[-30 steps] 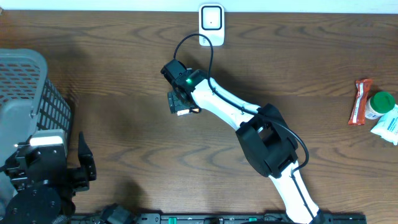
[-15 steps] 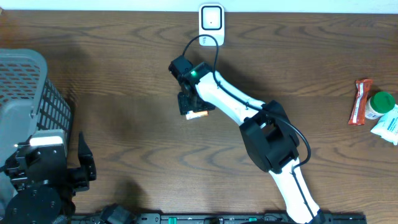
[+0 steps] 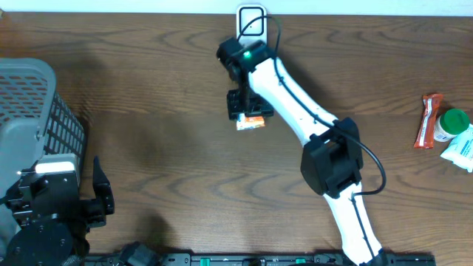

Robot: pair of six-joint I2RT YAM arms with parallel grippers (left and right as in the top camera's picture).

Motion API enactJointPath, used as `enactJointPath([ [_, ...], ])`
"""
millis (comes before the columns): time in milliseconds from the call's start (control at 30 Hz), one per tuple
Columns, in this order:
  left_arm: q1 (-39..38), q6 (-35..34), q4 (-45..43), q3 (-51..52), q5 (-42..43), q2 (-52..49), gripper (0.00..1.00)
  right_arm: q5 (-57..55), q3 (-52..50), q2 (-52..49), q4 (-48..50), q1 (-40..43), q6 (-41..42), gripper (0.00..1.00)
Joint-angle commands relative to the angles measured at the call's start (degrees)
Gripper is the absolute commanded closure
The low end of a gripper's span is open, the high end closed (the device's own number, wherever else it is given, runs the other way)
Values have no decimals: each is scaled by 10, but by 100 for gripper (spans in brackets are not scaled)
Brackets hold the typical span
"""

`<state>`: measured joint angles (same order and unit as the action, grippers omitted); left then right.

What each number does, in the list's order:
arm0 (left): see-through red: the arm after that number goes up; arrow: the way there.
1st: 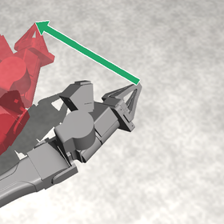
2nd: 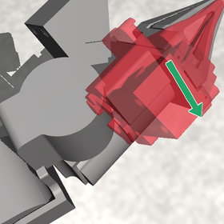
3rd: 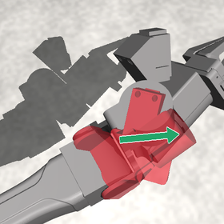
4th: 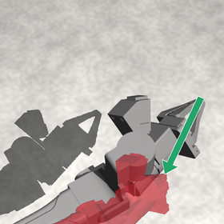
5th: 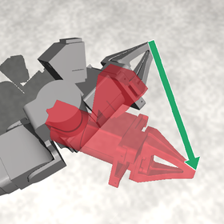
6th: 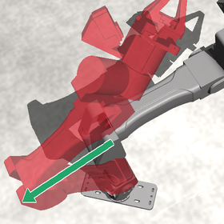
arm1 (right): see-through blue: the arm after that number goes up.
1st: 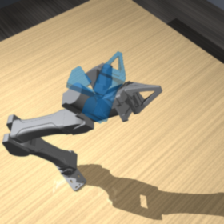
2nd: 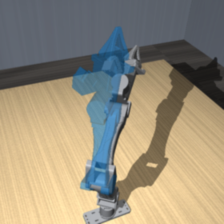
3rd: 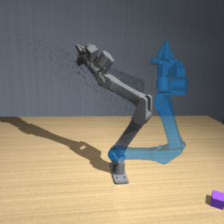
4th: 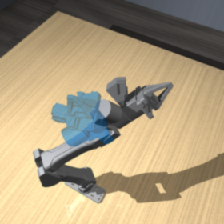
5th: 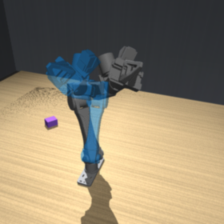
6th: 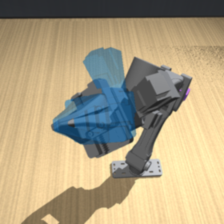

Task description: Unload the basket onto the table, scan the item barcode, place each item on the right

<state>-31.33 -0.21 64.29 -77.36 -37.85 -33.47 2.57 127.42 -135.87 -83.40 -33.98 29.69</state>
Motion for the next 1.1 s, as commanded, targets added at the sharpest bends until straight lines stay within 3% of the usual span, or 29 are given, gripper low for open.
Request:
enactJointPath([
  [0, 0, -1, 0, -1, -3, 4, 18, 51, 22, -3, -31, 15, -22, 34],
  [533, 0, -1, 0, -1, -3, 4, 18, 188, 7, -3, -89, 36, -51, 26],
  [800, 0, -1, 1, -1, -3, 4, 18, -3, 1, -3, -40, 37, 23, 9],
  [1067, 0, -1, 1, -1, -3, 4, 18, -33, -2, -27, 1, 37, 47, 1],
])
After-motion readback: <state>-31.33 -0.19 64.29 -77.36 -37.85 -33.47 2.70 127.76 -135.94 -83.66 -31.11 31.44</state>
